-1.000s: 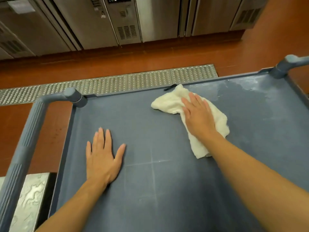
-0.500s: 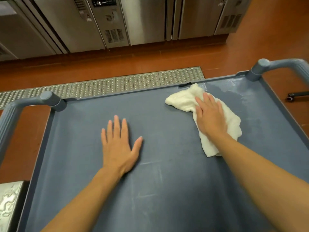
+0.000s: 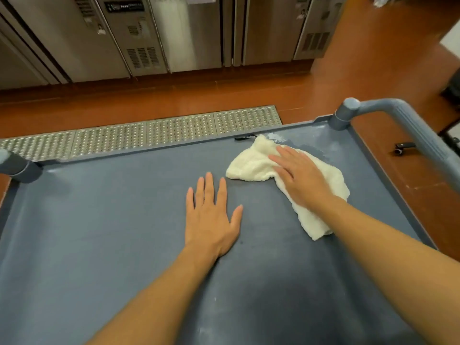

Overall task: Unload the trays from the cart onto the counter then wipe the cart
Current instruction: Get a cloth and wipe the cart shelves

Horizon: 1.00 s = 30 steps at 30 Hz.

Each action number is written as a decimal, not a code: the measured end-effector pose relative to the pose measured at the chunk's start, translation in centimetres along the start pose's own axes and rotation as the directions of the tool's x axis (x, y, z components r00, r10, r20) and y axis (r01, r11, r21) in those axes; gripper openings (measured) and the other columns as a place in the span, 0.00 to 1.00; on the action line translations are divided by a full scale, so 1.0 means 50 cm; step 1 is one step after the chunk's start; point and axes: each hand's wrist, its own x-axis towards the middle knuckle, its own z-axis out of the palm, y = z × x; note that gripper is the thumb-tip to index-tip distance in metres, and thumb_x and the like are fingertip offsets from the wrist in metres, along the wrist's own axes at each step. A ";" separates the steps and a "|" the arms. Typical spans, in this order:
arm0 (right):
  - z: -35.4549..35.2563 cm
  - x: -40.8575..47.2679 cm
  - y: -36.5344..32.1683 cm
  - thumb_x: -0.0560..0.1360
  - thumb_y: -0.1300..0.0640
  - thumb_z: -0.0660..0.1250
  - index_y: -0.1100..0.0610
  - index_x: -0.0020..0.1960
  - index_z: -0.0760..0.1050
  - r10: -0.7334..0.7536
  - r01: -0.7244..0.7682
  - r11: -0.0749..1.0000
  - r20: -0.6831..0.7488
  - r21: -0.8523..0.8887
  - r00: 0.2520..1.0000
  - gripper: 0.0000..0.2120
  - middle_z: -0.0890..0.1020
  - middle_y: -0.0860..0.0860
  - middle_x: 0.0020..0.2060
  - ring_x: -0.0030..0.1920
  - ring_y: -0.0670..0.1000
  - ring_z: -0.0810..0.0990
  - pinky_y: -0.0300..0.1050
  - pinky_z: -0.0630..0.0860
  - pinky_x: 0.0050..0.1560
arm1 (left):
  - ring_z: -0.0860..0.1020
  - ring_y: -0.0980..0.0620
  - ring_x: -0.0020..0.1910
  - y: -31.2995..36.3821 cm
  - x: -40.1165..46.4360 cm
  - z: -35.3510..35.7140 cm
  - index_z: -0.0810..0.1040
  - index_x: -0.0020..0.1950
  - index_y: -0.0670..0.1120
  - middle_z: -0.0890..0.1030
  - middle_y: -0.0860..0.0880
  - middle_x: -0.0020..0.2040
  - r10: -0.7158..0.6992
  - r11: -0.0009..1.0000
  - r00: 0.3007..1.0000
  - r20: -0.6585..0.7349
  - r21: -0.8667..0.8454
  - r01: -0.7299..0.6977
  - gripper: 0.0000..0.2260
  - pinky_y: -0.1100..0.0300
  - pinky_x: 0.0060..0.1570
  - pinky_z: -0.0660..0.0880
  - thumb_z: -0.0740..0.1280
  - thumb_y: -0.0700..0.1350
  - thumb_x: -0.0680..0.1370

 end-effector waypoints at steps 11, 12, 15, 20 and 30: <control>-0.021 0.118 0.067 0.83 0.55 0.58 0.58 0.67 0.78 0.565 -0.498 0.825 -0.366 0.266 0.740 0.17 0.77 0.56 0.69 0.72 0.60 0.71 0.51 0.62 0.72 | 0.34 0.47 0.83 0.018 0.012 0.008 0.42 0.85 0.48 0.38 0.48 0.85 0.035 0.995 0.999 -0.034 -0.089 -0.038 0.36 0.50 0.81 0.35 0.43 0.66 0.81; -0.016 0.123 0.045 0.83 0.51 0.57 0.58 0.64 0.78 0.529 -0.458 0.847 -0.342 0.271 0.776 0.18 0.79 0.57 0.65 0.67 0.61 0.73 0.52 0.65 0.68 | 0.35 0.48 0.83 0.016 0.013 0.008 0.43 0.85 0.48 0.40 0.48 0.85 0.031 0.993 0.999 -0.044 -0.112 -0.036 0.36 0.51 0.80 0.34 0.44 0.65 0.81; 0.011 0.103 -0.026 0.80 0.37 0.61 0.50 0.62 0.78 0.268 -0.222 0.935 -0.142 0.276 0.953 0.21 0.79 0.50 0.61 0.63 0.55 0.73 0.53 0.67 0.65 | 0.46 0.49 0.84 0.007 0.016 0.003 0.50 0.85 0.47 0.52 0.48 0.85 -0.035 0.937 0.994 -0.099 -0.348 -0.002 0.35 0.56 0.81 0.39 0.51 0.61 0.81; 0.045 0.019 -0.083 0.76 0.45 0.73 0.51 0.60 0.84 -0.096 0.116 0.935 -0.075 0.336 0.993 0.16 0.79 0.47 0.66 0.70 0.49 0.73 0.39 0.55 0.76 | 0.62 0.60 0.79 -0.005 0.004 -0.012 0.52 0.85 0.54 0.63 0.58 0.81 -0.228 0.649 0.967 -0.117 -0.759 0.061 0.36 0.58 0.76 0.60 0.56 0.62 0.78; 0.035 -0.235 -0.122 0.76 0.51 0.75 0.52 0.52 0.86 -0.339 0.311 0.861 0.000 0.403 0.941 0.07 0.84 0.46 0.62 0.67 0.42 0.76 0.42 0.60 0.77 | 0.64 0.58 0.79 -0.020 0.010 -0.009 0.62 0.83 0.50 0.67 0.55 0.80 -0.205 0.641 0.968 -0.147 -0.767 0.019 0.37 0.53 0.78 0.61 0.54 0.66 0.76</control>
